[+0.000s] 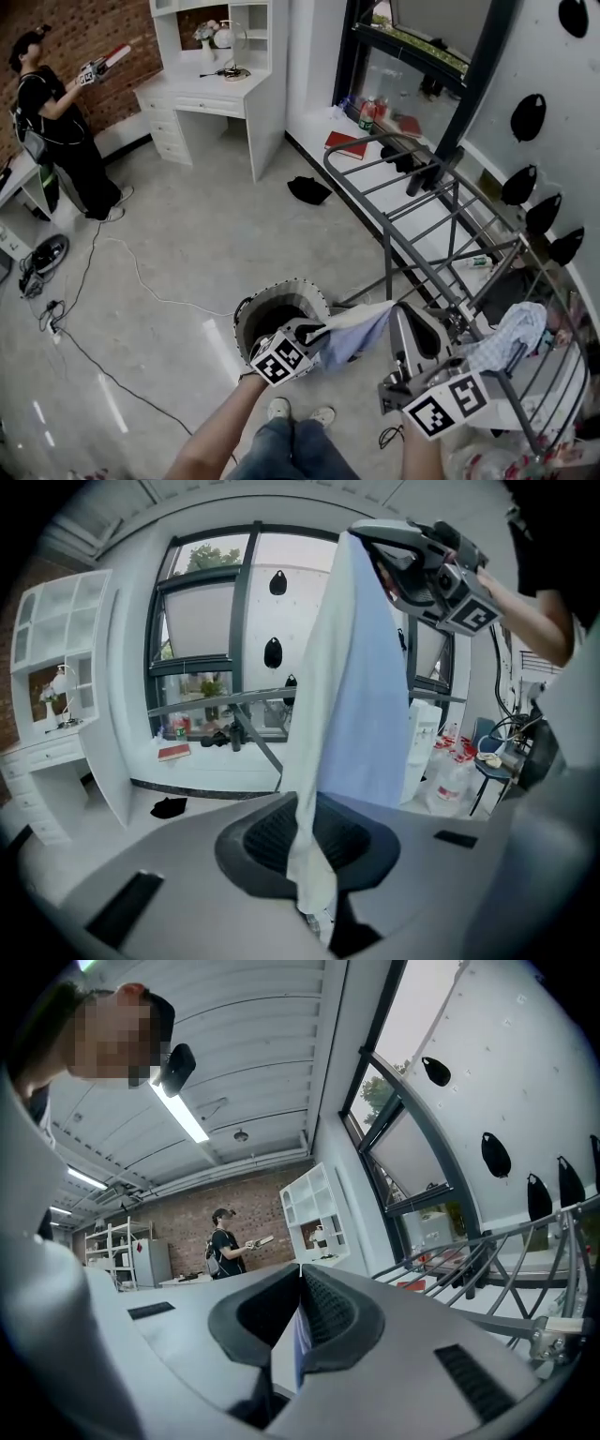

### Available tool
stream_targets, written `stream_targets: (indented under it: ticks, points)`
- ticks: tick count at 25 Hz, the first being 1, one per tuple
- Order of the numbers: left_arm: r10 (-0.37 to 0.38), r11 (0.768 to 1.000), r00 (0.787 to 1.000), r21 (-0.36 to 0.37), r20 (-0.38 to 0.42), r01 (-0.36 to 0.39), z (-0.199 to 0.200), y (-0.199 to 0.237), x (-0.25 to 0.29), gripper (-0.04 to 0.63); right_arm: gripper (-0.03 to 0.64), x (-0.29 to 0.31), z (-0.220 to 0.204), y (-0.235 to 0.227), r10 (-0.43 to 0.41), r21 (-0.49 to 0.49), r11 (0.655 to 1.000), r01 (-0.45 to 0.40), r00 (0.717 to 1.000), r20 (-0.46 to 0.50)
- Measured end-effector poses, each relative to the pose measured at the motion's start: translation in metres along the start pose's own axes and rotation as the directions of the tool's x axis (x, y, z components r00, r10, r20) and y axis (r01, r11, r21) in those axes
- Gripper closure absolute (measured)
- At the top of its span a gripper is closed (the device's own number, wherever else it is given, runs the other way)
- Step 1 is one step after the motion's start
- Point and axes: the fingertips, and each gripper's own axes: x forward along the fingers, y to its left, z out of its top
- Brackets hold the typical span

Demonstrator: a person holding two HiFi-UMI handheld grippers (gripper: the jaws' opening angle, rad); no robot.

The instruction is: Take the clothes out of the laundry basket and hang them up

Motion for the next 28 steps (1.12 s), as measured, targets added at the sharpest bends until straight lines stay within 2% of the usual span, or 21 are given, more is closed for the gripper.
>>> stream_targets:
  ticks: [3, 6, 10, 19, 28]
  points:
    - [-0.016, 1.000, 1.000, -0.025, 0.004, 0.016, 0.007, -0.005, -0.002, 0.561, 0.607, -0.009, 0.004, -0.006, -0.026, 0.004, 1.000, 0.026, 1.000, 0.011]
    - [-0.014, 0.999, 1.000, -0.048, 0.011, 0.015, 0.019, -0.005, -0.014, 0.566, 0.607, -0.021, 0.010, -0.010, -0.055, 0.003, 0.998, 0.055, 0.998, 0.030]
    - [0.016, 0.999, 0.998, -0.043, 0.057, -0.013, 0.052, 0.003, -0.041, 0.568, 0.607, -0.037, 0.023, -0.020, -0.101, 0.004, 0.995, 0.101, 0.992, 0.075]
    - [0.107, 0.992, 0.972, 0.039, 0.211, -0.118, 0.187, 0.028, -0.113, 0.568, 0.607, -0.074, 0.060, -0.041, -0.214, -0.015, 0.976, 0.219, 0.964, 0.158]
    - [0.062, 0.983, 0.931, 0.141, 0.360, -0.120, 0.319, 0.027, -0.132, 0.568, 0.606, -0.101, 0.127, -0.054, -0.275, -0.101, 0.945, 0.310, 0.925, 0.263]
